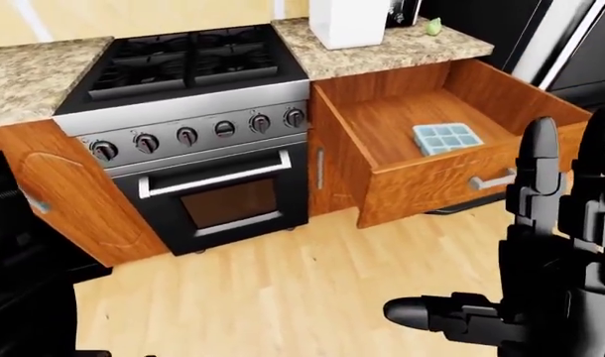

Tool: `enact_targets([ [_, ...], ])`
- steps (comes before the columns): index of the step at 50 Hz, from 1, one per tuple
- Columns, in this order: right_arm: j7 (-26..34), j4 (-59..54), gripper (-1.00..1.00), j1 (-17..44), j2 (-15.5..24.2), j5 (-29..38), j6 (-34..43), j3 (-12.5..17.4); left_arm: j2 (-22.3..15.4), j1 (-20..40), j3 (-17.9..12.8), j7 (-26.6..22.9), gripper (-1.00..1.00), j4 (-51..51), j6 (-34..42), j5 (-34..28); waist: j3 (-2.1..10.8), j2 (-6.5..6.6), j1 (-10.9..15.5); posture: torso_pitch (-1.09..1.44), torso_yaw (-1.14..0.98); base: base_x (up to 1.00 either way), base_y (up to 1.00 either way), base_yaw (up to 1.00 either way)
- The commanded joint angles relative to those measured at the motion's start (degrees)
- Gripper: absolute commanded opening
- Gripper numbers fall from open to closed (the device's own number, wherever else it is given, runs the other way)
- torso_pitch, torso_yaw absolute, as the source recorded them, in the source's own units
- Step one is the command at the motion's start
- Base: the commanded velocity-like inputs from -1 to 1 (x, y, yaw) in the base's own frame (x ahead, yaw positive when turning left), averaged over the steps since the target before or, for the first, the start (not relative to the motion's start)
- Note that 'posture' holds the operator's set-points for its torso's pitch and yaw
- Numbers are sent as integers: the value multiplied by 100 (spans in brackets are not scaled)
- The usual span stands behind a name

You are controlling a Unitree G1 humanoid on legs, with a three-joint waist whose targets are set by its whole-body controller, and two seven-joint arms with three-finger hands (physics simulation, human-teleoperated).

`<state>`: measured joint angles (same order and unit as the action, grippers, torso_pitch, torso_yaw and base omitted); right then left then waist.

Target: Close the right drawer.

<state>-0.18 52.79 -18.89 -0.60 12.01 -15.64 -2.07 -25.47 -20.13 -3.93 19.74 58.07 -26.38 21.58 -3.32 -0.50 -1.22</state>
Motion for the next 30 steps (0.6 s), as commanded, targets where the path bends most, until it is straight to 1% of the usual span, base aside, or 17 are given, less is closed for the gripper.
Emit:
enact_targets([
  [1,3,266,100,76,-4,-5,-118,-43,-96,37,-115,77,100,191,-114,-3,57,11,4,0,0,0,0,-37],
  [4,7,265,100,62,-4,8,-122,-60,-121,32,-113,102,100,191,-123,-3,-40,154,58,0,0,0,0,-37],
  [6,-1,255,100,46,1,11,-141,-76,-83,11,-107,58,100,191,-138,-9,-92,286,84,0,0,0,0,-38],
  [7,-3,252,100,52,3,11,-136,-77,-60,4,-104,33,100,191,-139,-9,-83,394,93,0,0,0,0,-37],
  [9,0,226,100,92,7,9,-106,-70,-20,-17,-89,-21,100,191,-151,-14,12,715,157,0,0,0,0,-37],
  [10,-3,232,100,73,7,15,-125,-82,-35,-21,-89,-13,100,191,-164,-13,-56,503,218,0,0,0,0,-37],
  [11,-10,230,100,89,5,7,-110,-74,-67,-19,-94,19,100,191,-170,-6,-66,561,159,0,0,0,0,-37],
  [12,0,226,100,108,12,0,-89,-59,-106,-22,-91,51,100,191,-180,-6,-40,534,170,0,0,0,0,-38],
  [14,-4,216,100,112,7,-6,-92,-51,-179,-30,-80,113,100,191,-211,9,28,445,152,0,0,0,0,-37],
  [19,-2,183,100,99,5,-10,-120,-52,-301,-22,-83,224,100,191,-234,30,-3,147,164,0,0,0,0,-38],
  [21,-5,208,100,49,5,-9,-153,-60,-347,-24,-87,270,100,191,-249,33,15,-50,160,0,0,0,0,-37],
  [22,-4,195,100,65,5,-9,-144,-59,-353,-20,-82,278,100,192,-240,32,79,-221,143,0,0,0,0,-38],
  [23,-5,193,100,68,5,-16,-143,-55,-361,-22,-80,286,100,192,-250,28,88,-314,103,0,0,0,0,-37],
  [24,1,194,100,61,8,-10,-148,-59,-368,-23,-79,293,100,192,-253,23,41,-98,67,0,0,0,0,-38],
  [25,0,193,100,54,7,-10,-155,-64,-371,-15,-79,301,100,192,-242,23,61,-146,85,0,0,0,0,-37],
  [28,4,181,100,98,7,-11,-126,-49,-354,-5,-66,288,100,192,-226,5,79,-14,62,0,0,0,0,-38],
  [30,10,173,100,104,8,-19,-121,-49,-325,-15,-60,261,100,192,-232,-2,9,79,81,0,0,0,0,-37],
])
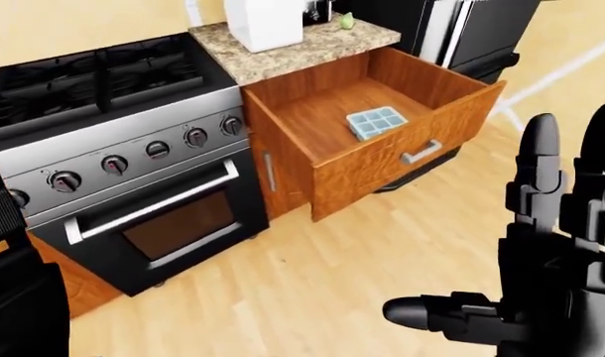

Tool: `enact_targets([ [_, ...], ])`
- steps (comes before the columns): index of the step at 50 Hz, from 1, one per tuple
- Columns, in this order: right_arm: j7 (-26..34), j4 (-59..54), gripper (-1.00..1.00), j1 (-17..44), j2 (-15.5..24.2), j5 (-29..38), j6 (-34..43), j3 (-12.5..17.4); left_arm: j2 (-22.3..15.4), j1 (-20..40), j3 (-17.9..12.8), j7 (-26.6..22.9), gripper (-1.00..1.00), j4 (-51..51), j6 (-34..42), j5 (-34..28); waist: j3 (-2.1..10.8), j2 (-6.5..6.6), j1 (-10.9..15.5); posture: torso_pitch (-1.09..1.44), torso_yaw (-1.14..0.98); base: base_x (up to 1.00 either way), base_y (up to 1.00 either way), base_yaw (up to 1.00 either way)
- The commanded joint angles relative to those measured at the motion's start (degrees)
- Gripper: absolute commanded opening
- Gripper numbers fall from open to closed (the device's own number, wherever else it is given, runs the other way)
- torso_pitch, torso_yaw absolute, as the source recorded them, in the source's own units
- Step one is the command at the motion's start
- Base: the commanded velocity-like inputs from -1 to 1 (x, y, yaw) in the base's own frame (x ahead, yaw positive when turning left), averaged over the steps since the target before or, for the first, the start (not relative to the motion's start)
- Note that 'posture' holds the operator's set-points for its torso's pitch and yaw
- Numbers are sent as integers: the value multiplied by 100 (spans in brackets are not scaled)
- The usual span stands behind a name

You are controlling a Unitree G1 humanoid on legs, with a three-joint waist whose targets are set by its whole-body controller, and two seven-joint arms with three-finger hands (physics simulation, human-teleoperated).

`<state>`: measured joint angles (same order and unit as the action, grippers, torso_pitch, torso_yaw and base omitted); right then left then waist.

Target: Close the right drawer.

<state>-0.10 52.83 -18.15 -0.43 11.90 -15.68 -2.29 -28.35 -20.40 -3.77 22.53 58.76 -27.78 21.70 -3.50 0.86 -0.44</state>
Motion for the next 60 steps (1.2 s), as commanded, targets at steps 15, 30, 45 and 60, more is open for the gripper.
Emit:
enact_targets([
  [15,-17,247,100,-133,-1,-14,-205,-74,56,-19,-71,-112,100,123,-97,-6,-1,93,89,0,0,0,0,-37],
  [30,1,225,100,-83,-5,-27,-176,-63,169,-10,-49,-224,100,123,-62,-25,-56,150,32,0,0,0,0,-37],
  [45,-3,220,100,-93,4,-33,-177,-66,222,-3,-33,-268,100,123,-36,-38,45,-232,94,0,0,0,0,-37],
  [60,-15,242,100,-122,9,-7,-184,-98,307,-3,-39,-346,100,123,-12,-28,7,362,129,0,0,0,0,-37],
])
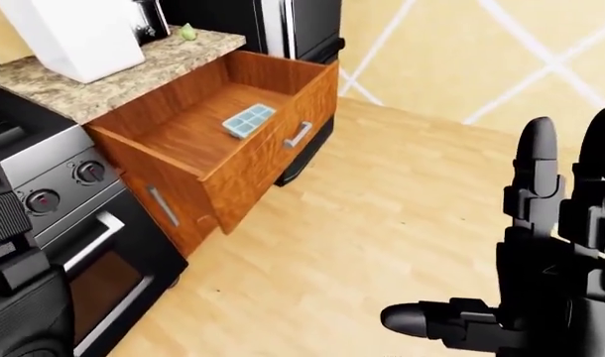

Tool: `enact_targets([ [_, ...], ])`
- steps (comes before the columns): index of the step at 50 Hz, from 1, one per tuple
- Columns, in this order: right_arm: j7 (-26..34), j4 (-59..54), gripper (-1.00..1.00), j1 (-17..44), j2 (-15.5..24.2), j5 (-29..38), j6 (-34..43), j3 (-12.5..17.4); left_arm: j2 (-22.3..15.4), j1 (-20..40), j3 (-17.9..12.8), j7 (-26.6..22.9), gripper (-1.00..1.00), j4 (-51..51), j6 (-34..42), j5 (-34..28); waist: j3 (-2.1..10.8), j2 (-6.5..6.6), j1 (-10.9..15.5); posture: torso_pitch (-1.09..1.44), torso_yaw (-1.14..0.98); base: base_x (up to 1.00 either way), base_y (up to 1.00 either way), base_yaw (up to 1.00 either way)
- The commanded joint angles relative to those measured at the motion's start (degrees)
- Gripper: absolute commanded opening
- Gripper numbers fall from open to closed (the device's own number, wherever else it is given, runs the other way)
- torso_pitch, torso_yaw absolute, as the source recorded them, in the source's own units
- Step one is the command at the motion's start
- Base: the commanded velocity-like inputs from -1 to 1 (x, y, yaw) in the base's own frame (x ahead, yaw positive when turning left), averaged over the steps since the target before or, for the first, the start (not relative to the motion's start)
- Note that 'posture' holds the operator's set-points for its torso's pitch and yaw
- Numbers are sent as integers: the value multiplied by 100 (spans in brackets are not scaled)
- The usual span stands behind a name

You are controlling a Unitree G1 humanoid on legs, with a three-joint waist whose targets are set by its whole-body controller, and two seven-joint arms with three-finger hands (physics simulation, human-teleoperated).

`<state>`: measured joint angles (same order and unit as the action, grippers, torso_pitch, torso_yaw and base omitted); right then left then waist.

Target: Close the right drawer.

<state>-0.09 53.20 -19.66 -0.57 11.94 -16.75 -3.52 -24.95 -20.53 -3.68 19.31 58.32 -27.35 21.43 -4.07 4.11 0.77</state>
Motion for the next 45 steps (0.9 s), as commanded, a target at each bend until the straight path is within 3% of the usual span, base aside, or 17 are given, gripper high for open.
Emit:
enact_targets([
  [1,-13,209,100,40,24,-7,-63,28,-44,15,-47,-12,100,167,-52,3,7,56,-6,0,0,0,0,-37],
  [4,-14,207,100,5,24,-6,-98,19,-127,20,-44,66,100,167,-70,3,83,-34,-40,0,0,0,0,-37],
  [9,-36,155,100,27,25,17,-116,2,-158,28,-37,107,100,167,-73,-3,53,-326,-35,0,0,0,0,-37],
  [11,-37,146,100,53,31,13,-100,7,-101,26,-33,52,100,167,-58,-8,91,-544,-41,0,0,0,0,-37],
  [12,-36,146,100,62,32,5,-90,14,-77,26,-37,29,100,167,-51,-6,181,-751,-70,0,0,0,0,-37],
  [13,-30,142,100,81,34,-2,-76,27,-45,22,-38,-3,100,167,-45,-8,162,-635,-124,0,0,0,0,-38],
  [22,-46,124,100,34,35,9,-126,6,-84,13,-34,27,100,167,-65,-15,2,-243,-90,0,0,0,0,-37],
  [26,-39,121,100,59,34,1,-99,21,-111,-1,-21,52,100,167,-84,-23,70,228,-32,0,0,0,0,-37],
  [27,-42,124,100,39,31,10,-120,9,-125,-5,-27,63,100,167,-96,-20,3,16,16,0,0,0,0,-38],
  [29,-47,119,100,45,31,9,-115,12,-117,-1,-28,58,100,167,-82,-17,24,71,-33,0,0,0,0,-37],
  [35,-51,98,100,59,32,19,-121,9,-107,-6,-37,44,100,167,-88,-7,63,-253,-34,0,0,0,0,-37],
  [37,-52,102,100,49,32,12,-125,9,-113,0,-33,50,100,167,-84,-6,71,-424,-28,0,0,0,0,-38],
  [39,-59,110,100,27,31,33,-139,-5,-132,10,-45,68,100,167,-86,2,183,-750,-57,0,0,0,0,-38],
  [40,-67,106,100,47,27,31,-117,2,-129,22,-43,68,100,167,-64,12,164,-630,-113,0,0,0,0,-37],
  [42,-65,72,100,78,30,37,-90,11,-122,17,-48,57,100,167,-68,19,121,-596,-133,0,0,0,0,-37],
  [44,97,618,100,810,-9,93,1072,61,-100,4,-58,30,100,167,-74,31,134,-487,-142,0,0,0,0,-38],
  [45,88,546,100,792,7,41,1021,126,-85,7,-62,17,100,167,-65,35,139,-425,-116,0,0,0,0,-23],
])
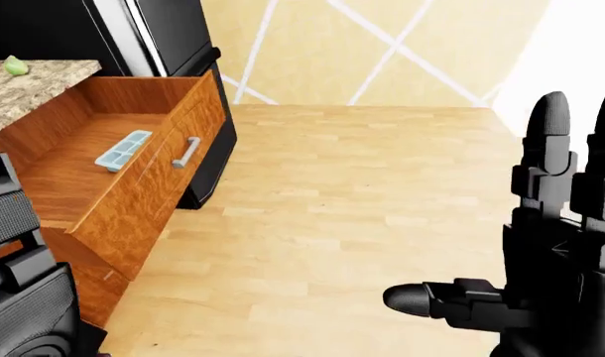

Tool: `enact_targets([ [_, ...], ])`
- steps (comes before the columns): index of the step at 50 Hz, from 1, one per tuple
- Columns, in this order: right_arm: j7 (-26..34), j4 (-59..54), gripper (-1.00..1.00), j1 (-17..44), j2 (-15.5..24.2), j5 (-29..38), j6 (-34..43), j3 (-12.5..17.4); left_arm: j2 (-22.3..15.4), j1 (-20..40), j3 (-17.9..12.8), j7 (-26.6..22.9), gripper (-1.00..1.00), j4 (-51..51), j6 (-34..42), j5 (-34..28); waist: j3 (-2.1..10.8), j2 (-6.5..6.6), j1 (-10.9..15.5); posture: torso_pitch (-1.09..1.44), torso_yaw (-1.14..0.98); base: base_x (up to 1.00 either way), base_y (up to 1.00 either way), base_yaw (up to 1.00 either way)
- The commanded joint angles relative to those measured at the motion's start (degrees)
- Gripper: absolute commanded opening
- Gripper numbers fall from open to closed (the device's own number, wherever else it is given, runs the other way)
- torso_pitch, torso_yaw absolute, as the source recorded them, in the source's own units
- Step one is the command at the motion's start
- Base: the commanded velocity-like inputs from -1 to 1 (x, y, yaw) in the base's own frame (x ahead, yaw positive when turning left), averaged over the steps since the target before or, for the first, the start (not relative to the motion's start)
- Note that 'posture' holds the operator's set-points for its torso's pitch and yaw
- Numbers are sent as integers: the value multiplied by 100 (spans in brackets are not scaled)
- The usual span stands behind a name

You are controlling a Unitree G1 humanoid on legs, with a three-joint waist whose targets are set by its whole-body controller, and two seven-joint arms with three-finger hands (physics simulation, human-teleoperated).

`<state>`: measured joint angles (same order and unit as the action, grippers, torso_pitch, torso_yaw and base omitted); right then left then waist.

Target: Close the right drawer.

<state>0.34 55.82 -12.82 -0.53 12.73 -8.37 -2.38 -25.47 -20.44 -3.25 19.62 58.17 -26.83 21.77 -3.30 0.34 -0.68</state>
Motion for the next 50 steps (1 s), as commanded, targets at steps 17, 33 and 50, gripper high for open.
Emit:
enact_targets([
  [17,-66,9,100,45,-46,15,-16,171,-213,10,-89,164,100,182,-154,-11,219,26,86,0,0,0,1,0],
  [33,-40,26,100,69,-50,-6,61,186,-158,19,-103,108,100,182,-124,6,286,48,107,0,0,0,3,0],
  [50,-16,102,100,143,-29,75,282,130,-44,7,-115,-7,100,182,-90,25,107,239,82,0,0,0,8,0],
])
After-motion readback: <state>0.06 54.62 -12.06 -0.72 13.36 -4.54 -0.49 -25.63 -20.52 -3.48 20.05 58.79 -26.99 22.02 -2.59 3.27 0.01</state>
